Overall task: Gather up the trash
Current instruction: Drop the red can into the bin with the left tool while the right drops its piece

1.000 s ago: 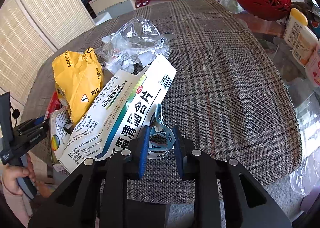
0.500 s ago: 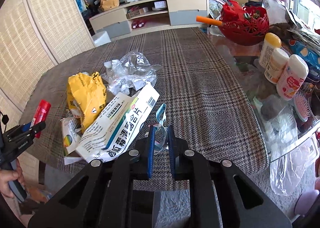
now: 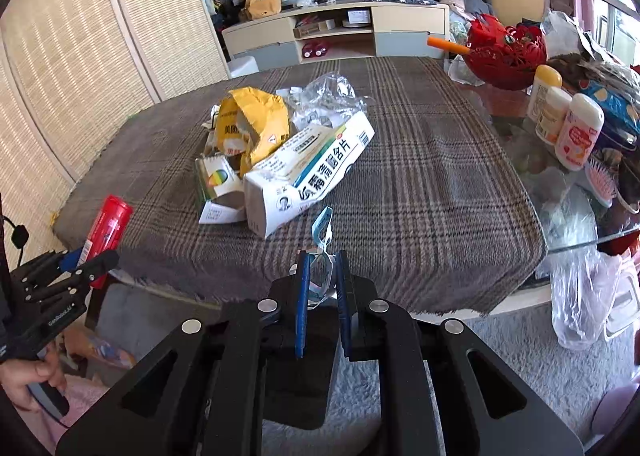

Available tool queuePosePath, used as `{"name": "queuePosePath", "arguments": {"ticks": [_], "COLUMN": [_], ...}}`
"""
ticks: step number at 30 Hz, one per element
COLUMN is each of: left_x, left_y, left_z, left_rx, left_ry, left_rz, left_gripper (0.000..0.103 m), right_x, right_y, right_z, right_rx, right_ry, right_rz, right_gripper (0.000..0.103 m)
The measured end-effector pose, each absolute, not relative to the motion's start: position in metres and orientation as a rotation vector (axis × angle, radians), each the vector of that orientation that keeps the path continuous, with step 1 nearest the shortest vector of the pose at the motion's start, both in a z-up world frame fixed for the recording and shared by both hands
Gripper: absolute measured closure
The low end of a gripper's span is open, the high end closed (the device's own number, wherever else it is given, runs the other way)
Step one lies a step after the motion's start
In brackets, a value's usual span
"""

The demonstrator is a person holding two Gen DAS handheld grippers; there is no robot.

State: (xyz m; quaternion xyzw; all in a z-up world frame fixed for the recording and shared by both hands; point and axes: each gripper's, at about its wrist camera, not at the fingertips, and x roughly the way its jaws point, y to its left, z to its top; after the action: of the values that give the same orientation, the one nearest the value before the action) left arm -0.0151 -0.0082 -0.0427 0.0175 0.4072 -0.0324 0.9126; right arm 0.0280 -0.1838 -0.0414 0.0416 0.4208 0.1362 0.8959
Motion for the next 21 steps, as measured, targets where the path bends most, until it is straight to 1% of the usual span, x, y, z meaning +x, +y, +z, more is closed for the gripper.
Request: {"name": "queuePosePath", "arguments": {"ticks": [3, 10, 17, 21], "left_x": [-0.025, -0.038, -0.045, -0.039], "left_y": [-0.014, -0.035, -0.045, -0.044], "left_z": [-0.057, -0.115, -0.168, -0.186], "left_rx": [0.010, -0.018, -0.037, -0.046], "left_ry": [0.862, 0.975, 1.068, 1.099], "left_rz": [-0.088, -0.118, -0.130, -0.138], "left_gripper": [0.072, 0.072, 0.072, 0.072], "right_x": [0.015, 0.002, 0.003, 0.010], "right_y": [-0.178, -0.160, -0.143, -0.137], "right_z": [-0.055, -0.108, -0.154, -0.173], "right_rx": [0.087, 0.128, 0.143, 0.145], "right_ry": [0.892, 0.994, 1.082, 1.130], "right_rz": [0.293, 0.315, 0.318, 0.310], "right_gripper": [0.088, 0.088, 0.088, 0.087]}}
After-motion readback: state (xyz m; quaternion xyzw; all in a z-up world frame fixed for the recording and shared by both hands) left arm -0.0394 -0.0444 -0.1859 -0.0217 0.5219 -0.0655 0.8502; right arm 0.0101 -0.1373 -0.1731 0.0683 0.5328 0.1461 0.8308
